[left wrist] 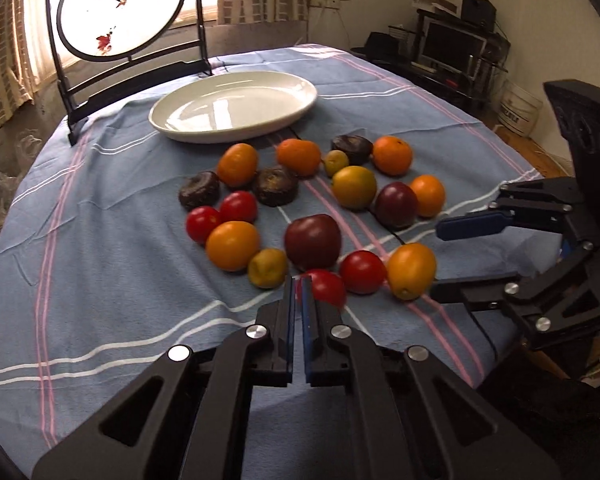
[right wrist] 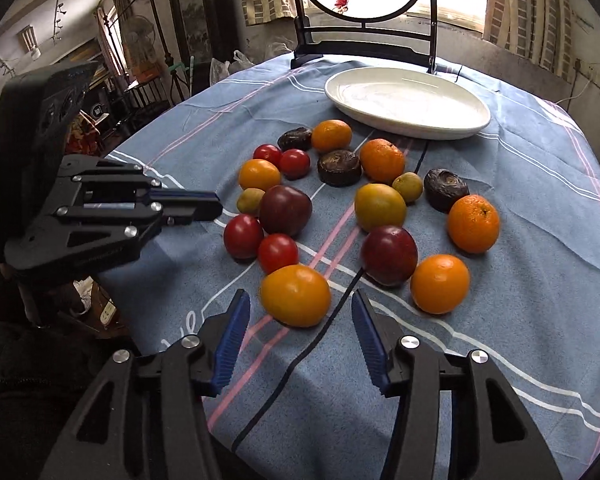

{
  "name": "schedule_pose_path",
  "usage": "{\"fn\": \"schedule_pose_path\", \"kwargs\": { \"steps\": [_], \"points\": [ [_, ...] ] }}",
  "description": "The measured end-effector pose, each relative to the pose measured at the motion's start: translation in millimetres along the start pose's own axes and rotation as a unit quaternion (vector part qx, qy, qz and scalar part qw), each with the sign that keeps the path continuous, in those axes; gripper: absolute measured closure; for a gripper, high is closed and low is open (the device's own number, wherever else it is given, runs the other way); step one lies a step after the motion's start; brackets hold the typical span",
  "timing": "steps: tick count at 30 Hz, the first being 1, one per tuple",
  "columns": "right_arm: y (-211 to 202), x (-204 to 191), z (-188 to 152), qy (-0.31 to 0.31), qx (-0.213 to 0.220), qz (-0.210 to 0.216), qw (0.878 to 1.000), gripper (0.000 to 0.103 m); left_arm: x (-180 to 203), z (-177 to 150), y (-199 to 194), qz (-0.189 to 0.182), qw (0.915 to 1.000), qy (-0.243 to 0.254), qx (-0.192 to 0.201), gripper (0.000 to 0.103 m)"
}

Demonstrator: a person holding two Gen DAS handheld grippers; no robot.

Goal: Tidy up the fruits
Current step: 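Grasp a red tomato with the left tool while the right tool grasps an orange tomato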

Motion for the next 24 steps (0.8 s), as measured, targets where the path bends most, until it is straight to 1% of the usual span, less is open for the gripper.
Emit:
{"fn": "schedule_pose_path", "kwargs": {
  "steps": [3, 4, 5, 6, 7, 8, 10, 13, 16, 17, 19, 22, 24],
  "points": [
    [6, -1, 2, 0.001, -0.013, 0.011, 1.0, 0.05, 10, 2, 10, -0.017, 0.9997, 0.009, -0.012, 0.099],
    [7, -2, 1, 0.001, -0.021, 0.02, 1.0, 0.05, 12, 3, 10, -0.025, 0.9995, 0.011, -0.011, 0.094],
    [7, -2, 0, 0.0, -0.023, 0.025, 0.999, 0.05, 14, 3, 10, -0.036, 0.9992, 0.012, -0.013, 0.082],
    [6, -2, -1, -0.005, -0.023, 0.021, 1.0, 0.05, 15, 2, 10, -0.044, 0.9989, 0.008, -0.015, 0.076],
    [6, -2, -2, -0.009, -0.023, 0.017, 1.0, 0.05, 15, 2, 10, -0.048, 0.9987, 0.004, -0.018, 0.066],
    [6, -2, -3, -0.01, -0.022, 0.017, 1.0, 0.05, 15, 1, 9, -0.049, 0.9986, 0.004, -0.02, 0.06],
    [7, -1, -3, -0.007, -0.019, 0.021, 1.0, 0.05, 14, 0, 12, -0.041, 0.9987, 0.006, -0.028, 0.055],
    [9, -1, -4, -0.011, -0.018, 0.019, 1.0, 0.052, 9, -1, 14, -0.023, 0.9991, -0.001, -0.035, 0.055],
    [8, -2, -5, -0.016, -0.017, 0.018, 1.0, 0.054, 1, -5, 12, -0.026, 0.9985, -0.019, -0.043, 0.055],
    [9, -2, -5, -0.015, -0.015, 0.02, 1.0, 0.058, -1, -6, 12, -0.027, 0.9983, -0.022, -0.047, 0.055],
    [9, -2, -4, -0.017, -0.01, 0.018, 1.0, 0.061, -3, -7, 17, -0.019, 0.9981, -0.022, -0.054, 0.055],
    [12, 0, -1, -0.008, -0.013, 0.024, 1.0, 0.062, -4, -6, 28, -0.025, 0.9975, -0.03, -0.058, 0.055],
    [13, 1, -1, -0.005, -0.013, 0.024, 1.0, 0.062, -4, -3, 29, -0.026, 0.998, -0.03, -0.05, 0.055]
  ]
}}
Point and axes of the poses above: each gripper's, at about its wrist camera, not at the fingertips, and y roughly the way its jaws point, x to its right, z to its top, the point moved 5 cm from there along y, roughly the way its jaws point, and after that the axes turned 10 degrees about -z, right-handed, at the moved point
